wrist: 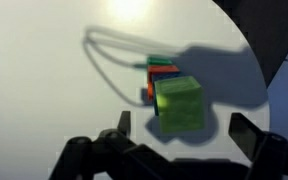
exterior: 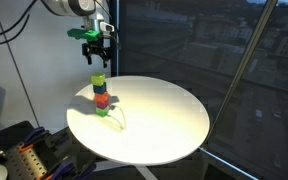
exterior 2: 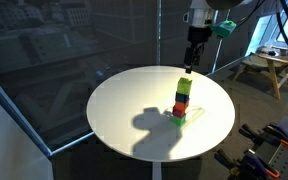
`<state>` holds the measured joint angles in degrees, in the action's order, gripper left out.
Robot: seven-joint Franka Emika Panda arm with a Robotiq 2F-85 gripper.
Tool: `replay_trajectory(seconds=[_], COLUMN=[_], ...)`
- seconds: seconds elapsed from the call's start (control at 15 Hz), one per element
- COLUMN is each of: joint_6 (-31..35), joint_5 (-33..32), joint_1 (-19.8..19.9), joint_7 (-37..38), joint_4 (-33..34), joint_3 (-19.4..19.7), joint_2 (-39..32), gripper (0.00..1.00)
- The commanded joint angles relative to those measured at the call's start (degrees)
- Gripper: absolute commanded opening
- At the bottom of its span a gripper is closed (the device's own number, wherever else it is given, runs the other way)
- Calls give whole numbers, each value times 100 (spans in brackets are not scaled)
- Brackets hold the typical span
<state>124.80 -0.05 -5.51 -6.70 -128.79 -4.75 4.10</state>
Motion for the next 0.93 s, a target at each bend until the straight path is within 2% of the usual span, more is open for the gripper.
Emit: replay_trajectory(seconds=[0.0,0.87], joint_6=[-41,12], joint_5=[-153,-198], joint_1=[16,1], joint_7=[-140,-52], joint_4=[117,111], joint_3=[-2,-25], joint_2=[-119,-403], gripper=[100,100])
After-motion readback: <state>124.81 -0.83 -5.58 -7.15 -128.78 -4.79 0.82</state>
